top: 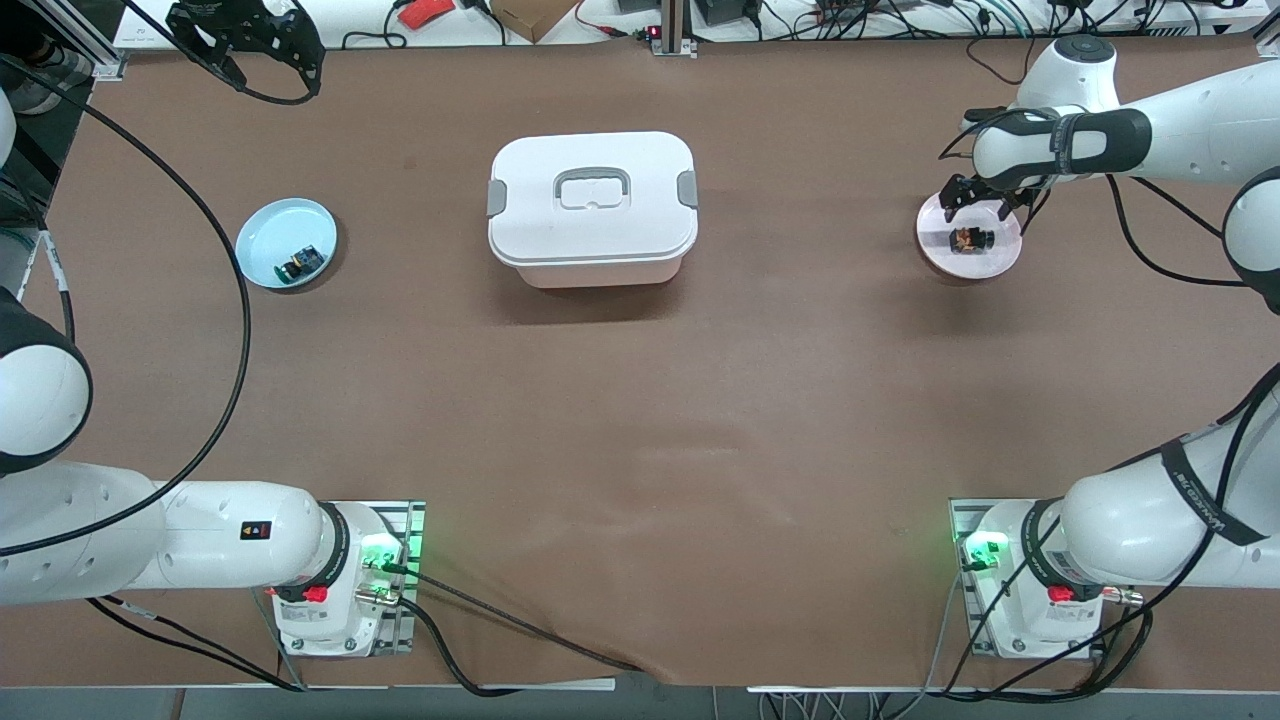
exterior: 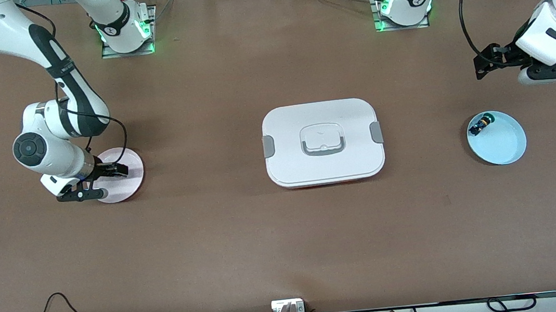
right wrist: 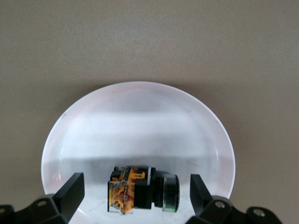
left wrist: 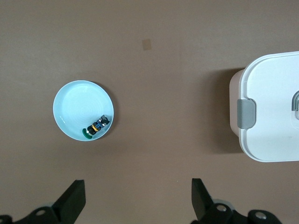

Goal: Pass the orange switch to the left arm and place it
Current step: 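Close the right gripper on the orange switch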

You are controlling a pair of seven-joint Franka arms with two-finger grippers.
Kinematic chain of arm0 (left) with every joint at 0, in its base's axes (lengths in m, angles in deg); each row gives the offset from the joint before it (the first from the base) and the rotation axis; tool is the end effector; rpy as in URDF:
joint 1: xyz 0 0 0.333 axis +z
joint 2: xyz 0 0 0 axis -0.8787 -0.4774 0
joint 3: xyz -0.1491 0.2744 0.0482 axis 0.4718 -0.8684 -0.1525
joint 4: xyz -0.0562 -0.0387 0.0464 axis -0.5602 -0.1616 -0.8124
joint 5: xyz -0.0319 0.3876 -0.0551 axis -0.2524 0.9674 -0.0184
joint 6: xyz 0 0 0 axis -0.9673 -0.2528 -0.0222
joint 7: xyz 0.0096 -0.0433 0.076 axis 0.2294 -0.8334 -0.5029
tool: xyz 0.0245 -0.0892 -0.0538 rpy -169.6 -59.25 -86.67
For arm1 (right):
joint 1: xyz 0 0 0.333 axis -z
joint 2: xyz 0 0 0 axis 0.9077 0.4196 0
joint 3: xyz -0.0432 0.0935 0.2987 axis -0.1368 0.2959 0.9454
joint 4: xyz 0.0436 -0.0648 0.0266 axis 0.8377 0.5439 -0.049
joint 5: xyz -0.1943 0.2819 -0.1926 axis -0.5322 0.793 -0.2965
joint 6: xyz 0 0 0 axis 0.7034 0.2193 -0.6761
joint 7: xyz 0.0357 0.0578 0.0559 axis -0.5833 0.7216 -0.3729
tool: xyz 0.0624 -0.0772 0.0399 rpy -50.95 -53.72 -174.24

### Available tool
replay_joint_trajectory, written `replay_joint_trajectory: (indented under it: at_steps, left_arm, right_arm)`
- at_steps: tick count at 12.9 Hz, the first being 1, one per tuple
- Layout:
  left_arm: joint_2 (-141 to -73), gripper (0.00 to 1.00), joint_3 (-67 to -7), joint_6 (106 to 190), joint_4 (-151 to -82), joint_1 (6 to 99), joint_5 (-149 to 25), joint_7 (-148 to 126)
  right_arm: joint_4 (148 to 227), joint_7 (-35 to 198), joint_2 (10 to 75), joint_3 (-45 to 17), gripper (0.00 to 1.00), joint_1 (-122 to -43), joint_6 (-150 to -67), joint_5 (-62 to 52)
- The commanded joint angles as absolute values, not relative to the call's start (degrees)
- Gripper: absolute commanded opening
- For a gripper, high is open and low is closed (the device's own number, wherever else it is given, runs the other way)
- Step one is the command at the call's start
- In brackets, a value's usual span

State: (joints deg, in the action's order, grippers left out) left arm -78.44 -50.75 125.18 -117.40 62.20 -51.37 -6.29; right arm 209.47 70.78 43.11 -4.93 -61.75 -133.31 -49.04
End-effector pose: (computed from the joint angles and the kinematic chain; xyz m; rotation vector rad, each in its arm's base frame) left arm 0.5385 -0.0340 0.5707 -3.1030 0.0638 0.0982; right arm 0.5698 0.0028 0.2061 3.0874 -0.0043 -0.1312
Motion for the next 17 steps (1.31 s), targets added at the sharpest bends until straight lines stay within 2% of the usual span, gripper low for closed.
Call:
replay_joint_trajectory:
  at_steps: [1,15,17]
  left_arm:
    - [-78.85,1.00,-50.54,124.25,-116.29,62.45,-51.23,-6.24]
    - [-81.05,1.00,-50.63,124.60,-114.18,62.45,-51.23,-6.15]
    - [-80.96,1.00,-50.63,124.42,-114.18,62.45,-51.23,-6.07]
  right_arm:
    - [211.92,69.95,43.37,-4.52,1.00,-61.06,-137.28,-49.51]
    - [213.43,70.83,44.25,-4.61,0.99,-60.45,-137.65,-49.59]
    - [213.43,70.92,44.16,-4.61,0.88,-60.45,-137.65,-49.68]
